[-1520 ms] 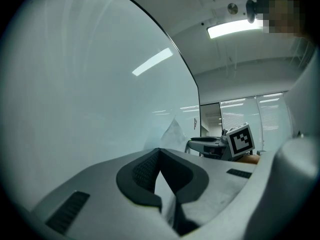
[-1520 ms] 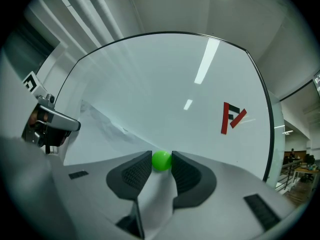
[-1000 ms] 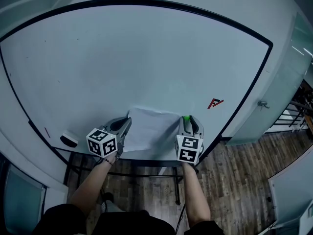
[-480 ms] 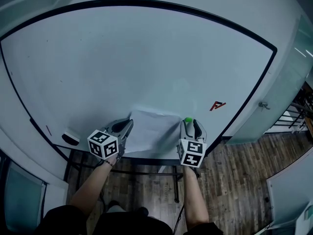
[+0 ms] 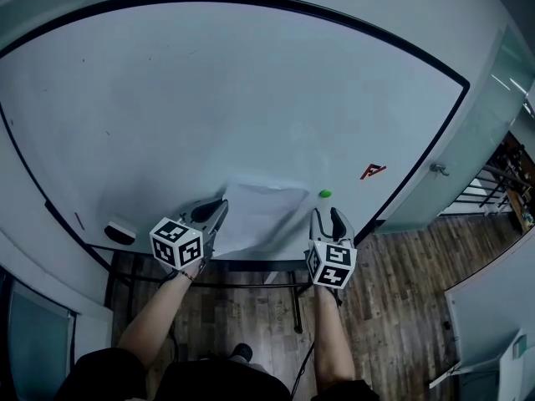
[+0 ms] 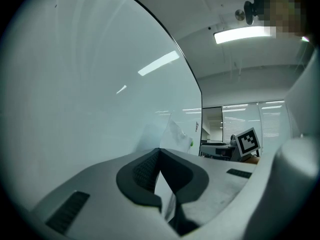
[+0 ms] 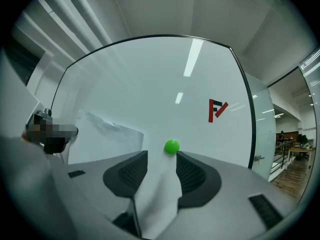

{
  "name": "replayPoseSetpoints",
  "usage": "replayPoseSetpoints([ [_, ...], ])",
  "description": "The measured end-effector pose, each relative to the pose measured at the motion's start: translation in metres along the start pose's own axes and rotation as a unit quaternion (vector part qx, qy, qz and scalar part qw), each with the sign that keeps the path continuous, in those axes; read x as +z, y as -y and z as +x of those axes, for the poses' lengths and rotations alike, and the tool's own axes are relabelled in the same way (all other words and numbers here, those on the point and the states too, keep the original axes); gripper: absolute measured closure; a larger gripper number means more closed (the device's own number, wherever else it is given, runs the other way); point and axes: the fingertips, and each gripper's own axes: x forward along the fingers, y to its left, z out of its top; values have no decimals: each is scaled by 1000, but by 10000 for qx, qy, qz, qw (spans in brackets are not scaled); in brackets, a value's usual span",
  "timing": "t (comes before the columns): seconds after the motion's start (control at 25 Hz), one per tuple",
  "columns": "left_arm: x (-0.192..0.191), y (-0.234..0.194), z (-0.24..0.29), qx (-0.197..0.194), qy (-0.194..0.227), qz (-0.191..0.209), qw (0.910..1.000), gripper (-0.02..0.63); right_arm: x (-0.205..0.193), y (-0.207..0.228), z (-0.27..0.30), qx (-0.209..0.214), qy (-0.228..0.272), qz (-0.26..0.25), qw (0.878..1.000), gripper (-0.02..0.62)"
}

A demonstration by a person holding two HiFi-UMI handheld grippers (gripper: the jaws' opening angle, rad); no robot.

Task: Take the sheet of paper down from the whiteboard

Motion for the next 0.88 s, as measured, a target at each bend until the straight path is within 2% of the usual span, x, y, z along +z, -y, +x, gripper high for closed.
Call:
replayPoseSetpoints([
  [0.08, 0, 1, -7, -74, 11, -33, 10000, 586, -2, -7, -8, 16, -45, -18, 10000, 411],
  [0.2, -1, 2, -16, -170, 25, -67, 9998, 586, -3, -14, -19, -19, -44, -25, 10000, 467],
  [0.4, 2, 5, -29, -267, 71, -124, 9995, 586, -3, -24, -35, -42, -95, -60, 9999, 523],
  [0.88, 1, 16, -61, -527, 141, -290, 9981, 586, -8, -42, -63, -55, -175, 41, 9998, 562],
])
